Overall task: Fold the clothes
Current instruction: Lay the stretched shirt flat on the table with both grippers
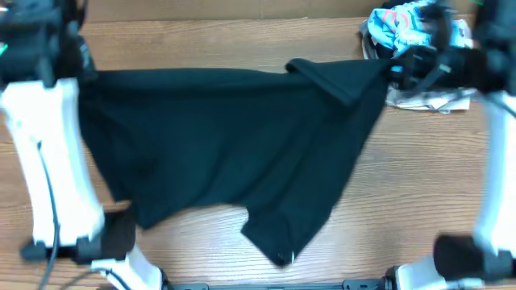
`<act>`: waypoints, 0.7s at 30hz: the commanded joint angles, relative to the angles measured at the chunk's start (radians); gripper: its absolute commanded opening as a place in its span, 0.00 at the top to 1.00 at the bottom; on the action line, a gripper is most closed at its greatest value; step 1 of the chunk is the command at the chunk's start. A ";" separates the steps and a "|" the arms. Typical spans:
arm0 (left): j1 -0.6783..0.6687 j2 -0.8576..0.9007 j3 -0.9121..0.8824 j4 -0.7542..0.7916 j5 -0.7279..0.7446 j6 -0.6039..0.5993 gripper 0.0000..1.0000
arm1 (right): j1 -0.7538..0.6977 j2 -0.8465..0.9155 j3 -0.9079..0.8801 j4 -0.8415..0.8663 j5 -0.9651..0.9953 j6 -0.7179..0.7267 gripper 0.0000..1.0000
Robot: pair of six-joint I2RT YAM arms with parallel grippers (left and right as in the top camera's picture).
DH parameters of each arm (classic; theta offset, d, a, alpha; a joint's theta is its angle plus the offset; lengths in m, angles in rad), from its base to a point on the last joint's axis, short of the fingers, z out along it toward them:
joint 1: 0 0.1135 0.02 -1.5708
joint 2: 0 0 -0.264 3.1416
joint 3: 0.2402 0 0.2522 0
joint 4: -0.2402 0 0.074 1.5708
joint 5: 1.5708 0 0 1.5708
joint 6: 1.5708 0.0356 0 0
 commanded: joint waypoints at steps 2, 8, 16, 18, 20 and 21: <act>0.019 0.183 -0.066 0.094 0.014 -0.031 0.96 | 0.058 0.197 -0.010 0.087 -0.001 -0.013 0.96; 0.014 0.459 -0.072 0.343 0.116 0.056 0.96 | 0.076 0.459 -0.010 0.299 -0.001 0.044 0.96; 0.013 0.656 -0.072 0.626 0.199 0.055 0.96 | 0.080 0.588 -0.011 0.568 -0.010 0.093 0.96; 0.013 0.664 -0.072 0.669 0.208 0.055 0.96 | 0.080 0.588 -0.011 0.621 -0.008 0.095 0.93; 0.013 0.664 -0.072 0.708 0.213 0.055 0.96 | 0.080 0.588 -0.011 0.663 -0.007 0.116 0.75; 0.013 0.664 -0.071 0.722 0.213 0.055 0.96 | 0.080 0.588 -0.011 0.672 -0.005 0.123 0.71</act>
